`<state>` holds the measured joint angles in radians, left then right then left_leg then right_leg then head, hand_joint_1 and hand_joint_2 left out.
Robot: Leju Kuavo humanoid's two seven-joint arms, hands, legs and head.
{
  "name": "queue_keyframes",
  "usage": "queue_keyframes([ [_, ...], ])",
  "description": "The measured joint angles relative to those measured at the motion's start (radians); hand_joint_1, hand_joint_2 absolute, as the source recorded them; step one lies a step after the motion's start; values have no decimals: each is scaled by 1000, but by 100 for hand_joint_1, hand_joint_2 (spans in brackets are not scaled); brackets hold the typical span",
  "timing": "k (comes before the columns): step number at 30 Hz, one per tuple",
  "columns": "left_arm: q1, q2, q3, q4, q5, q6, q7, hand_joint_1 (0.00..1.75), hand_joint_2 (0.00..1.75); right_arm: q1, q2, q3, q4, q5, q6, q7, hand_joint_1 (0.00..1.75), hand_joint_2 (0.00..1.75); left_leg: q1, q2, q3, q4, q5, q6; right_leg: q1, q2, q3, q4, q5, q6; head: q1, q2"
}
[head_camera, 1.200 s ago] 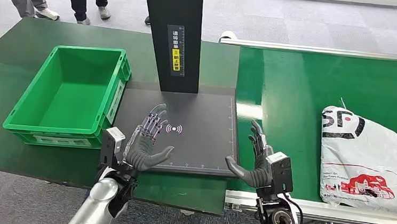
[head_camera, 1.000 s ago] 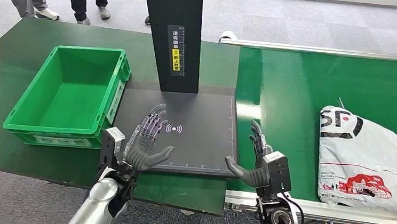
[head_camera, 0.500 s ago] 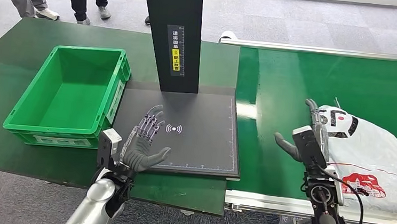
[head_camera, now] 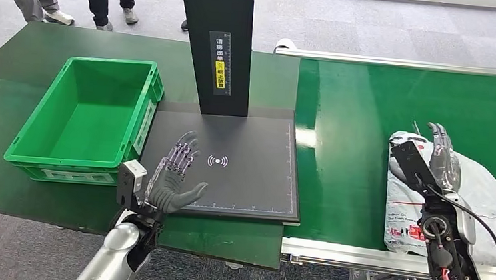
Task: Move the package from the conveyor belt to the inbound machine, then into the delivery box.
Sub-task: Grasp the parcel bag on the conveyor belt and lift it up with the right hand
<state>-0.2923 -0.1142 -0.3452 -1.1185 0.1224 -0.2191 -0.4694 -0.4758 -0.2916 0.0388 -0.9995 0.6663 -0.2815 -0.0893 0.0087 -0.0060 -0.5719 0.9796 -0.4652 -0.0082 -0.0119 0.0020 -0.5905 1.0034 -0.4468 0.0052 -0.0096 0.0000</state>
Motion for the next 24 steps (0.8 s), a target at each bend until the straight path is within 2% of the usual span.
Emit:
queue_keyframes([
  [5, 0, 4, 0, 1, 2, 8, 0, 0, 175, -39, -39, -1, 77, 67, 1, 57, 0, 175, 0, 0, 0, 0, 0, 0, 0, 0, 0, 0, 0, 0, 0, 0],
  [10, 0, 4, 0, 3, 2, 17, -1, 0, 175, -43, -68, -1, 122, 185, 7, 151, 0, 175, 0, 0, 0, 0, 0, 0, 0, 0, 0, 0, 0, 0, 0, 0],
  [15, 6, 4, 1, 2, -6, 22, -1, 0, 175, -36, -98, -7, 144, 301, 77, 237, 0, 175, 0, 0, 0, 0, 0, 1, 0, 0, 0, 0, 0, 0, 0, 0],
  [24, 16, 4, 2, 1, -10, 22, 0, 0, 175, -26, -118, -14, 167, 333, 110, 260, 0, 175, 0, 0, 0, 0, 0, 1, 0, 0, 0, 0, 0, 0, 0, 0],
])
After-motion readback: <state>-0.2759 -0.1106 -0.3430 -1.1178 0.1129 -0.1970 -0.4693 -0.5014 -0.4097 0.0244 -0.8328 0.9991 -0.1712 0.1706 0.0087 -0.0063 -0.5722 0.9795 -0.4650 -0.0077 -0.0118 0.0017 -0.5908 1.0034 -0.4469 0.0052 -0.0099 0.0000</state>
